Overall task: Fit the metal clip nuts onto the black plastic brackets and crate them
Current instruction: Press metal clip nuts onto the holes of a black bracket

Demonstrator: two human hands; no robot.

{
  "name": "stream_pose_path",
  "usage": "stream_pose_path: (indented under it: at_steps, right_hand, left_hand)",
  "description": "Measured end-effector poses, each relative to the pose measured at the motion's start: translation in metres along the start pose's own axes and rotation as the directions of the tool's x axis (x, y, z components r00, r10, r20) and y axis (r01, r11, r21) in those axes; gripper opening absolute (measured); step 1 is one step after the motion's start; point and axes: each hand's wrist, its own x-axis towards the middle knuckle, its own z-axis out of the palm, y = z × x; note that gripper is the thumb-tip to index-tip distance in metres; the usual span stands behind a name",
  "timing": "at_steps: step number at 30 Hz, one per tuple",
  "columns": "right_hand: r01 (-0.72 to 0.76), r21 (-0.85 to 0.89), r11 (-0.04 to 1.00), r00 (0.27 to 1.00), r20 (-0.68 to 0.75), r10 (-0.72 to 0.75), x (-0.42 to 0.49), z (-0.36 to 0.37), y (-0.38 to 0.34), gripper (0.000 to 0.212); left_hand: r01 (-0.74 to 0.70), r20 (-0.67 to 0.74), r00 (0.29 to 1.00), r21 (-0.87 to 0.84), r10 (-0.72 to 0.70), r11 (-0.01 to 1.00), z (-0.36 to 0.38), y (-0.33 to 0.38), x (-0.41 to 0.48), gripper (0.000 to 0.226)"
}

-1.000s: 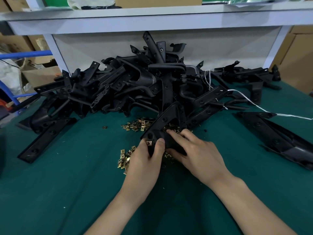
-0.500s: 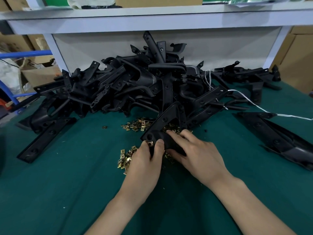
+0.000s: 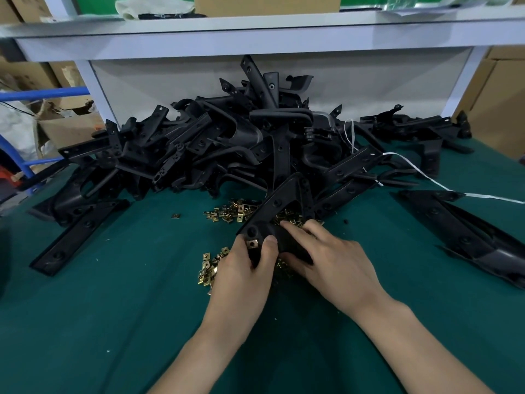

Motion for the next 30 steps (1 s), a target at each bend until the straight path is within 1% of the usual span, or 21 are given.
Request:
stream_pose_path:
  at_steps: [7,16,20,24,30]
  right_hand:
    - [0.004,-0.006,1.000,1.000,-0.004,-0.004,0.0001,-0.0002,-0.0007,0.054]
    - [0.002,-0.007,1.000,1.000,0.016,-0.002,-0.0001,0.0003,-0.0010,0.053]
    - [0.002,-0.008,1.000,1.000,0.014,-0.002,-0.0003,0.0003,-0.0012,0.054]
    - [0.002,-0.015,1.000,1.000,0.023,-0.002,-0.0002,0.0008,-0.0006,0.053]
    - [-0.004,-0.008,1.000,0.999,0.034,0.005,-0.0003,0.0009,-0.0004,0.052]
  left_hand:
    - [0.037,-0.006,0.999,0.074,-0.036,0.997,0.0005,0.0002,0.0020,0.043]
    - [0.025,-0.007,1.000,0.101,-0.025,0.995,0.0019,-0.0020,0.0020,0.044]
    - [0.013,0.000,1.000,0.114,-0.013,0.993,0.0018,-0.0017,0.0009,0.040]
    - [0.033,-0.004,0.999,0.109,-0.033,0.993,0.0013,-0.0007,0.0004,0.045]
    - [0.024,0.007,1.000,0.109,-0.025,0.994,0.0015,0.0003,0.0004,0.047]
